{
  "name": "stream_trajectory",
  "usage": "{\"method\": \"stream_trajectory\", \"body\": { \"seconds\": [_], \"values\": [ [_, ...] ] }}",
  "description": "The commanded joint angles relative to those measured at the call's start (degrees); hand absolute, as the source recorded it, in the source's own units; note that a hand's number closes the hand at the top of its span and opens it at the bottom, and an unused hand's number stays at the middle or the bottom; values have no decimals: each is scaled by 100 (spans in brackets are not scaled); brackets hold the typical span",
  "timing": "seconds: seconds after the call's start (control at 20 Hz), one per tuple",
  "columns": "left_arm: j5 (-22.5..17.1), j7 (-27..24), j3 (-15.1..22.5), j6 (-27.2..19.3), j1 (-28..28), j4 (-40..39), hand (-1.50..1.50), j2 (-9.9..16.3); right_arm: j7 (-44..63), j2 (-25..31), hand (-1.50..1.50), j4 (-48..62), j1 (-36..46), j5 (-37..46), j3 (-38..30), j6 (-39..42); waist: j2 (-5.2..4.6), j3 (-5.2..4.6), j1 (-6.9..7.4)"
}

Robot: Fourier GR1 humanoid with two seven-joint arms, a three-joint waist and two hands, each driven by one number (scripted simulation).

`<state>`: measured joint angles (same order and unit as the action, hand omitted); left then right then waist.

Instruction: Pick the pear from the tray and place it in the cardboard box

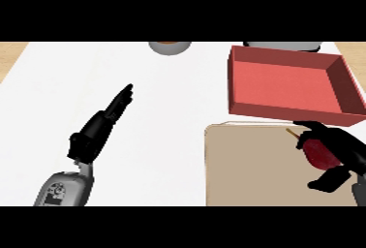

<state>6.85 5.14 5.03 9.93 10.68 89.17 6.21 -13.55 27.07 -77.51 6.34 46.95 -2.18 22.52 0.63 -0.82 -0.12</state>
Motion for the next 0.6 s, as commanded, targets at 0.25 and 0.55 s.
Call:
{"method": "stream_trajectory", "body": {
  "seconds": [0.25, 0.55],
  "values": [
    [122, -205, -32, -33, 318, -404, 0, -99, 1399, -1014, 150, -1122, -100, 1236, 1125, -518, -59, 75, -15],
    [140, 31, 43, -86, 171, -238, 0, -242, 1804, -1219, 150, -1551, -167, 1898, 1307, -1053, -58, 82, -1]
  ]
}}
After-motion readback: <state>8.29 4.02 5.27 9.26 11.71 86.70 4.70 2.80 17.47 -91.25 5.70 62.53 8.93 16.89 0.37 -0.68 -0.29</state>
